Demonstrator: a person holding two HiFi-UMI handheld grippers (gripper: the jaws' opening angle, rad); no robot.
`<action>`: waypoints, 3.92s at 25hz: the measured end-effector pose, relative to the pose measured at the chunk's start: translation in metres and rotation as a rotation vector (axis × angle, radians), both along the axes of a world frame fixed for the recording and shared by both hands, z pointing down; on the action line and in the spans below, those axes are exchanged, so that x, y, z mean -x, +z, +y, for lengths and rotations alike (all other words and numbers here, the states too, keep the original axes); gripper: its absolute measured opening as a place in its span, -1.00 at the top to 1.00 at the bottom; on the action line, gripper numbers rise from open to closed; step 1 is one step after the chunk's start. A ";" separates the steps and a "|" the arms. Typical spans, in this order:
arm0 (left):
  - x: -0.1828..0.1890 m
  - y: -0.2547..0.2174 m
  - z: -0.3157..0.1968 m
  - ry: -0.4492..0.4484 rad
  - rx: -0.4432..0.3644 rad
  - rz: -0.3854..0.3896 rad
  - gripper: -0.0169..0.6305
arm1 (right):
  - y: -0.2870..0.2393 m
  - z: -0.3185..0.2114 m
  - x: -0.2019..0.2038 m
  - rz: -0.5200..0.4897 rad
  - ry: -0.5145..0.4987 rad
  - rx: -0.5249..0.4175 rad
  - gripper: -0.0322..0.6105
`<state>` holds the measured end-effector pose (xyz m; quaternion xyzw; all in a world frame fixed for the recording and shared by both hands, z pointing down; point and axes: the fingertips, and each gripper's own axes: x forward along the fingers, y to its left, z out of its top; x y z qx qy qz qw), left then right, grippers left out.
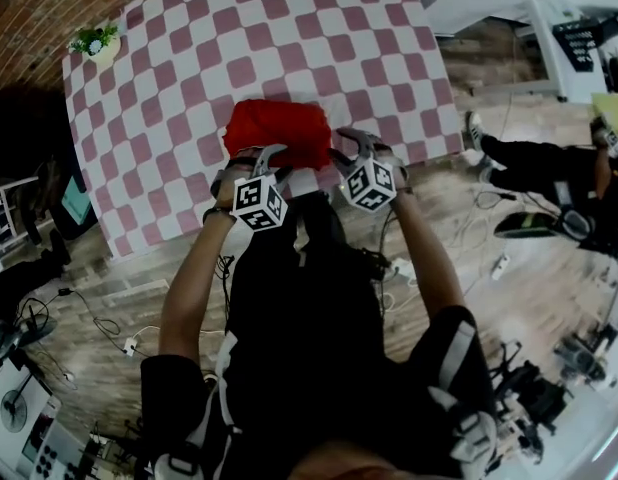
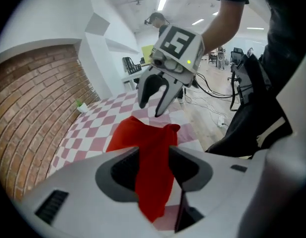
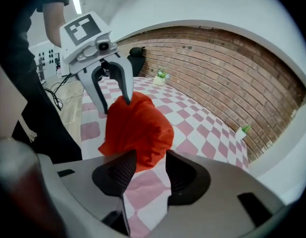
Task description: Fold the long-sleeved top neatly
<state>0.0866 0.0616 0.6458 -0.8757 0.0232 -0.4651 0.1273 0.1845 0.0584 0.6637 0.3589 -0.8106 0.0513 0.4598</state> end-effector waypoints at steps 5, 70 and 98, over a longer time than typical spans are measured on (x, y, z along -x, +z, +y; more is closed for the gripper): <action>-0.012 0.028 -0.003 -0.038 0.068 -0.050 0.40 | 0.015 -0.035 0.002 0.034 -0.059 -0.012 0.35; 0.067 -0.023 -0.085 -0.595 0.350 0.341 0.41 | -0.038 -0.057 0.026 -0.324 0.240 0.146 0.40; 0.091 -0.314 -0.042 -0.832 -0.130 0.928 0.92 | -0.309 -0.011 0.016 -0.629 0.513 -0.442 0.87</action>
